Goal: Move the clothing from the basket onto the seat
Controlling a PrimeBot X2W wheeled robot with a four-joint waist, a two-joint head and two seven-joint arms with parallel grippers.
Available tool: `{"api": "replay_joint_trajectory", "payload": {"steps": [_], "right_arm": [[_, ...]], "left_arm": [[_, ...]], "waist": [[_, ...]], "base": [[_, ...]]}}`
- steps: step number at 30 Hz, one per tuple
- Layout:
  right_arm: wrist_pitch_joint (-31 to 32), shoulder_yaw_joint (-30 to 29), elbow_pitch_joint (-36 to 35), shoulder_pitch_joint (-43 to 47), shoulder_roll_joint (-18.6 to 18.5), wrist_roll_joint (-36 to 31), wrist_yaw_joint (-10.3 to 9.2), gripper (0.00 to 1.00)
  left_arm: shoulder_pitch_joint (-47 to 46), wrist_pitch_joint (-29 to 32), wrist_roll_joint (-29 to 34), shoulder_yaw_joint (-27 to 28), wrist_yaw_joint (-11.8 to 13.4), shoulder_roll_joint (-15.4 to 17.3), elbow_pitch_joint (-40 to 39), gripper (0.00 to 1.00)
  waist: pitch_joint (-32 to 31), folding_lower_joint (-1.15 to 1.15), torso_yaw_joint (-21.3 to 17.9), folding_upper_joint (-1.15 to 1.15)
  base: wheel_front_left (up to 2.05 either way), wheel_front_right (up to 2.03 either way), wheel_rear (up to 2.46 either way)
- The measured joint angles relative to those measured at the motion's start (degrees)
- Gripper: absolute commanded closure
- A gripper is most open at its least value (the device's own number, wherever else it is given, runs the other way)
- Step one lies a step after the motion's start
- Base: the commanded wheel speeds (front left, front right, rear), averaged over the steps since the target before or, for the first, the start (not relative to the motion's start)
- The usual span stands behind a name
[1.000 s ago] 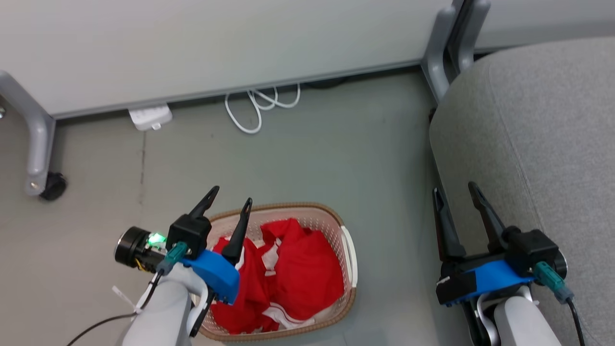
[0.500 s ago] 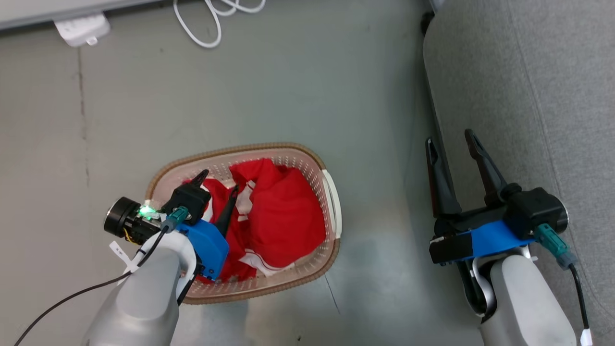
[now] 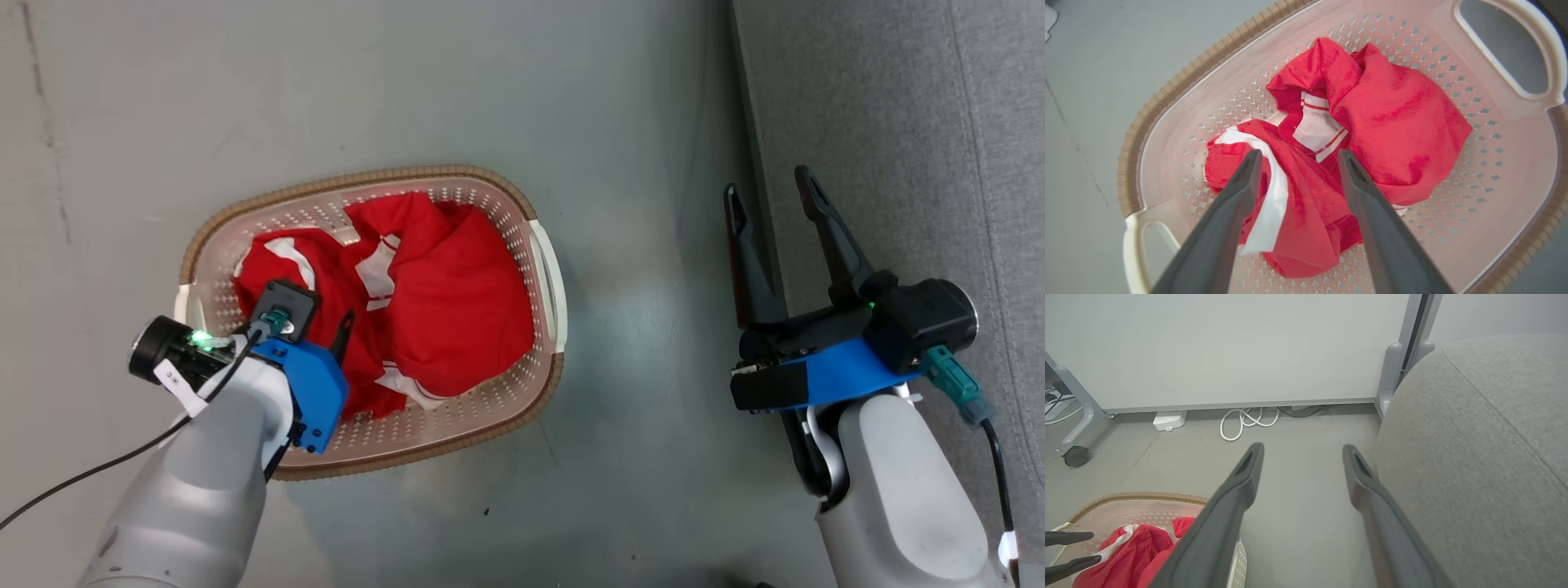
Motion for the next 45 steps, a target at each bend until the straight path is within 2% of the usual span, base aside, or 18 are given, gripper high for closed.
{"api": "replay_joint_trajectory", "payload": {"steps": [16, 24, 25, 26, 27, 35, 45], "right_arm": [[0.0, 0.63, -2.16, -2.25, -0.09, 0.19, 0.0, 0.0], [0.0, 0.64, -2.93, -2.82, 0.08, 0.25, 0.0, 0.0], [0.0, 0.59, -2.97, -2.84, 0.09, 0.25, 0.0, 0.0], [0.0, 0.55, -2.99, -2.88, 0.09, 0.25, 0.0, 0.0], [0.0, 0.48, -3.0, -2.91, 0.09, 0.25, 0.0, 0.0], [0.0, 0.36, -2.44, -3.36, 0.13, 0.25, 0.0, 0.0], [0.0, -0.19, -1.29, -3.06, -0.13, 0.27, 0.0, 0.0]], "left_arm": [[-3.97, 7.51, -1.1, -0.42, 3.3, 2.22, 2.22, 0.0], [-5.7, 8.38, -1.12, -1.18, 3.98, 2.48, 2.34, 0.0], [-5.84, 8.56, -1.12, -1.35, 4.01, 2.49, 2.32, 0.13], [-6.03, 8.73, -1.12, -1.48, 4.01, 2.52, 2.31, 0.91], [-6.13, 8.89, -1.12, -1.64, 4.0, 2.55, 2.3, 1.0], [-6.03, 8.59, -2.0, -2.25, 3.24, 2.32, 2.45, 1.0], [-4.54, 5.53, -4.33, -2.05, 2.1, -0.37, 2.5, 1.0]], "waist": [[7.52, 0.0, -1.57, 0.0], [10.5, 0.0, -1.99, 0.0], [10.69, 0.0, -2.01, 0.0], [10.82, -0.01, -2.01, 0.0], [10.92, -0.01, -1.97, 0.0], [10.05, -0.01, -1.67, 0.0], [6.59, -0.01, -0.61, 0.0]], "base": [[0.0, 0.0, 0.0], [0.0, 0.0, 0.0], [0.0, 0.0, 0.0], [0.0, 0.0, 0.0], [0.0, 0.0, 0.0], [0.0, 0.0, 0.0], [0.0, 0.0, 0.0]]}}
